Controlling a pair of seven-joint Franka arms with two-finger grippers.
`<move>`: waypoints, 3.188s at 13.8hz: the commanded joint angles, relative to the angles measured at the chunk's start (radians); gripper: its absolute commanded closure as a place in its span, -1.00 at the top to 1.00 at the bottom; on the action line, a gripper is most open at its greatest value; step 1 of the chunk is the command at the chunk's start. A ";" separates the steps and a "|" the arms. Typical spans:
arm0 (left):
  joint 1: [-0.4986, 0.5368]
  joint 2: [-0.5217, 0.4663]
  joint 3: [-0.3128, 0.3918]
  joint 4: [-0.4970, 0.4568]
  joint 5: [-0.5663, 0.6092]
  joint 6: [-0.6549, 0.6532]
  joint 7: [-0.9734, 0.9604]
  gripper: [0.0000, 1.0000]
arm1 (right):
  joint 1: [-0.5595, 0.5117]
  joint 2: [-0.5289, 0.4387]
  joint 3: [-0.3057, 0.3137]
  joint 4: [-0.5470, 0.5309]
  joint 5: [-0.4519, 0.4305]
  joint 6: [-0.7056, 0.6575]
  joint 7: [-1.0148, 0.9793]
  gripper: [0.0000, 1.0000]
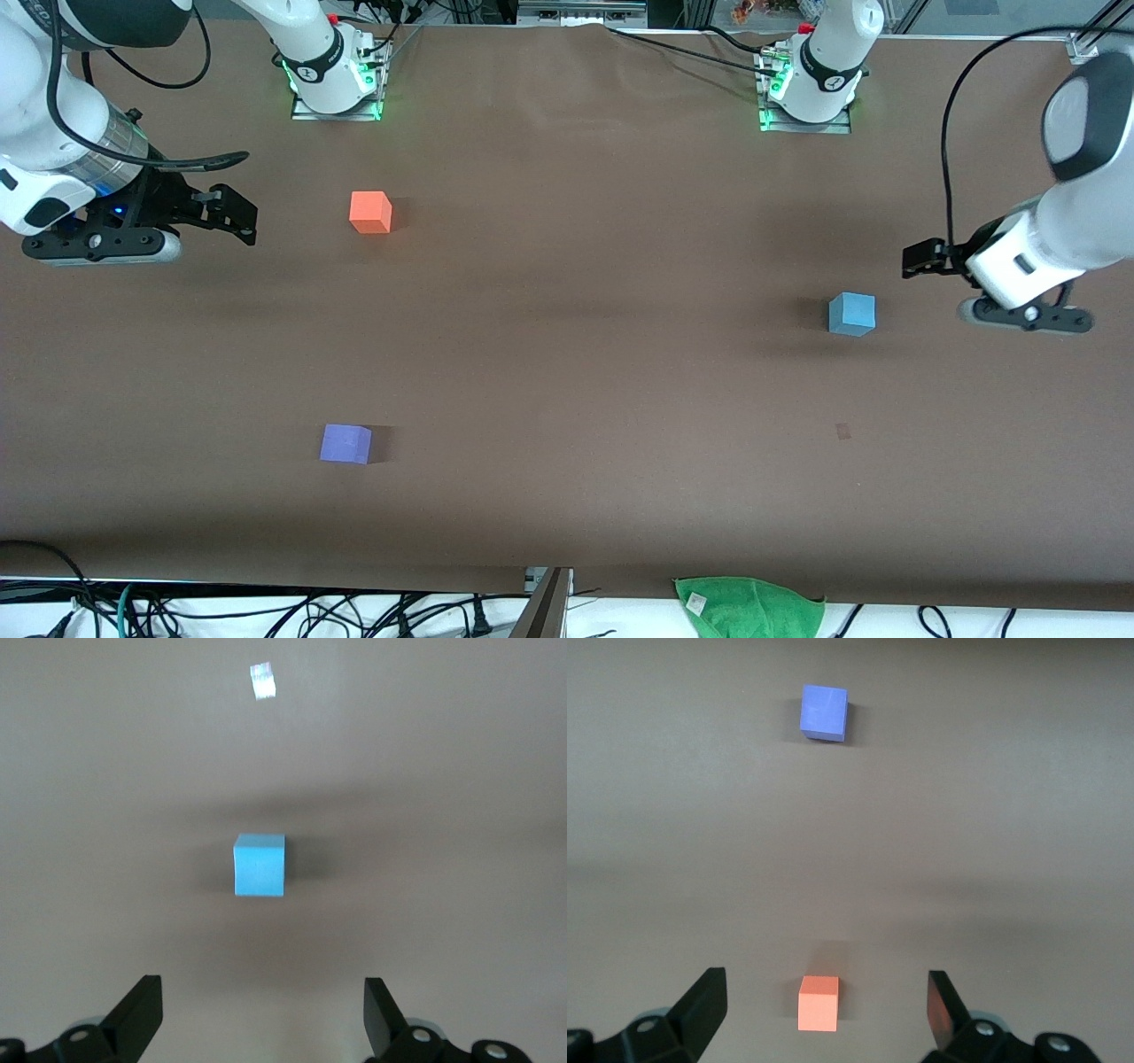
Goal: Place blue block between orange and purple blocks
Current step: 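Lower the left gripper onto the light-blue cube and close it, then carry the blue cube with the left gripper toward the table middle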
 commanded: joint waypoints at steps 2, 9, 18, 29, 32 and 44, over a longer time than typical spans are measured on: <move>0.040 0.125 -0.004 0.004 0.012 0.042 0.019 1.00 | 0.000 -0.003 0.001 0.005 -0.003 -0.013 -0.003 1.00; 0.029 0.168 -0.008 -0.293 0.063 0.510 0.079 1.00 | 0.001 -0.006 0.002 0.005 -0.003 -0.014 -0.003 1.00; 0.039 0.196 -0.010 -0.375 0.080 0.558 0.093 1.00 | 0.001 -0.004 0.004 0.005 -0.002 -0.013 -0.001 1.00; 0.039 0.240 -0.011 -0.390 0.077 0.612 0.123 -0.74 | 0.001 -0.004 0.002 0.005 -0.002 -0.013 -0.001 1.00; 0.036 0.199 -0.040 -0.350 0.074 0.576 0.130 -0.79 | 0.001 -0.004 0.002 0.005 -0.002 -0.013 -0.001 1.00; -0.404 0.536 -0.159 0.234 -0.046 0.463 -0.477 -0.88 | 0.000 -0.003 0.002 0.006 -0.002 -0.011 -0.001 1.00</move>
